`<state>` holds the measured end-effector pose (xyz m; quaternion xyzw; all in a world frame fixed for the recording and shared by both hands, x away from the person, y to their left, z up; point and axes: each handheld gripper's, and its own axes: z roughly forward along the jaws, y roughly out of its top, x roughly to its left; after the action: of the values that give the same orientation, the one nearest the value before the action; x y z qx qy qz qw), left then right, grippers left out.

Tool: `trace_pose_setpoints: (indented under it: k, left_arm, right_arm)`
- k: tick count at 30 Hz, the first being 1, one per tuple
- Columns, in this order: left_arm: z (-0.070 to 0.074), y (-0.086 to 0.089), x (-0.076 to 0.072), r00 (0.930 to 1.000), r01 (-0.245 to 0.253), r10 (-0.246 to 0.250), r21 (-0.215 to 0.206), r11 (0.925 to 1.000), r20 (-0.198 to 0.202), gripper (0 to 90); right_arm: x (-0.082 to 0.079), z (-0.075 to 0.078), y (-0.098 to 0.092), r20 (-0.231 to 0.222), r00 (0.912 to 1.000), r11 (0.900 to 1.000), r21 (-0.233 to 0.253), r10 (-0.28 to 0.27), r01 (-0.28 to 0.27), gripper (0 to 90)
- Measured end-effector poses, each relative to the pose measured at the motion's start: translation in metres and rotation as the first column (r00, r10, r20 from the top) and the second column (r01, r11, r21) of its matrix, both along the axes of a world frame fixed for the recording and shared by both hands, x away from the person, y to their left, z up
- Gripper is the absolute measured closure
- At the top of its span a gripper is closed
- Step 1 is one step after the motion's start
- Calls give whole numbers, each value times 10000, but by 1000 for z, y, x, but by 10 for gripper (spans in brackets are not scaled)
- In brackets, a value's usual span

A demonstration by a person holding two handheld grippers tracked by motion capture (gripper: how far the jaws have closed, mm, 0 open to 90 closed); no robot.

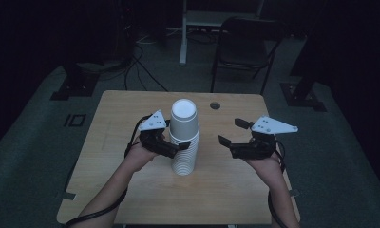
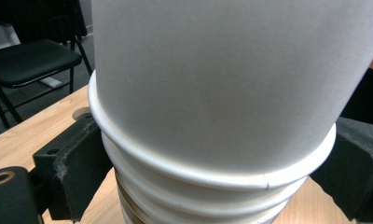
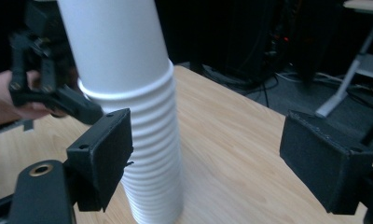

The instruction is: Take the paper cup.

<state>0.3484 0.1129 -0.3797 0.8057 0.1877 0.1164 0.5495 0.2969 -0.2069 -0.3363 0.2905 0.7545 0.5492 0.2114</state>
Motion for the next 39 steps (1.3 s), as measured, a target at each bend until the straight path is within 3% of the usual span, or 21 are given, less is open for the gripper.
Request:
trace_pose_setpoints:
  k: [10,16,25,39]
  left_arm:
    - [0,0,0,10000,4,-4,7,10000,16,66]
    - [0,0,0,10000,5,-5,5,10000,-10,66]
    - [0,0,1,10000,18,-18,-11,10000,-28,66]
    - [0,0,1,10000,80,-80,44,10000,4,66]
  right_arm:
    - [6,14,24,161,9969,9970,112,767,-768,165]
    - [11,20,42,315,9882,9883,224,1498,-1506,164]
    - [21,26,70,482,9809,9819,-285,1887,-1875,163]
    - [33,30,91,293,9779,9779,-346,2072,-2062,125]
